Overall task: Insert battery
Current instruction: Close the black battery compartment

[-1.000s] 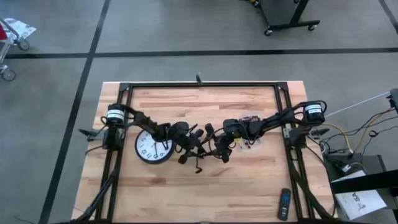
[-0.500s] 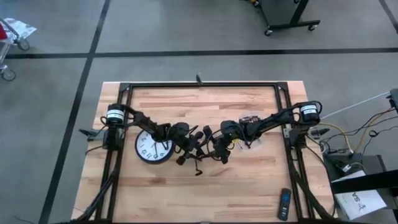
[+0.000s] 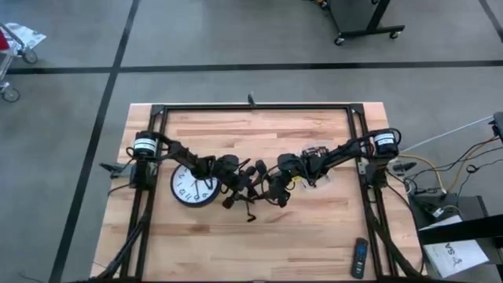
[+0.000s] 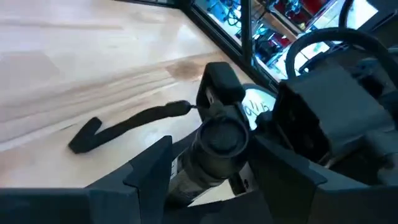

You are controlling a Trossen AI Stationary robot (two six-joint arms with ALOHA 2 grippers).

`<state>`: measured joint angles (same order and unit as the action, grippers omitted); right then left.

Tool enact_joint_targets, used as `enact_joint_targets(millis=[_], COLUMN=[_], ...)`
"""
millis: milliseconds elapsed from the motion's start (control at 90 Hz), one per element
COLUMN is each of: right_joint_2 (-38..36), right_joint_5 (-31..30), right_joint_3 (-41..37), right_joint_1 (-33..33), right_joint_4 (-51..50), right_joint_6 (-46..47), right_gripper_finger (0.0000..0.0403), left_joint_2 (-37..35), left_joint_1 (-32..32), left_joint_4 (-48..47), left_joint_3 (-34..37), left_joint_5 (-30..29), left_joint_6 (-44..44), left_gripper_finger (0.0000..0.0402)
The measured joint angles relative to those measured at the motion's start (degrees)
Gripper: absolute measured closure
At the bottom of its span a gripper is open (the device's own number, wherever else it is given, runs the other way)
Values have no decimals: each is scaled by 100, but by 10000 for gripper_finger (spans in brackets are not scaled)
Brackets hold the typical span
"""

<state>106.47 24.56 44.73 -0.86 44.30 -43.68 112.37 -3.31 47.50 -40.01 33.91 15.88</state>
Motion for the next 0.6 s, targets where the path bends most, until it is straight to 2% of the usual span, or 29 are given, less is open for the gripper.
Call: enact_joint_targets(millis=[289,600], right_joint_2=[42,42], right_joint_5=[49,152], right_joint_3=[0,0], right_joint_1=[0,-2], right_joint_4=[180,357], right_joint_6=[13,-248], right_gripper_finger=[204,204], left_joint_2=[-4,-4], left_joint_1=[0,13], left_joint_4=[-3,213], left_joint_3=[99,292], left_joint_5=[-45,-188], left_joint_6=[152,870], left_gripper_finger=[259,259])
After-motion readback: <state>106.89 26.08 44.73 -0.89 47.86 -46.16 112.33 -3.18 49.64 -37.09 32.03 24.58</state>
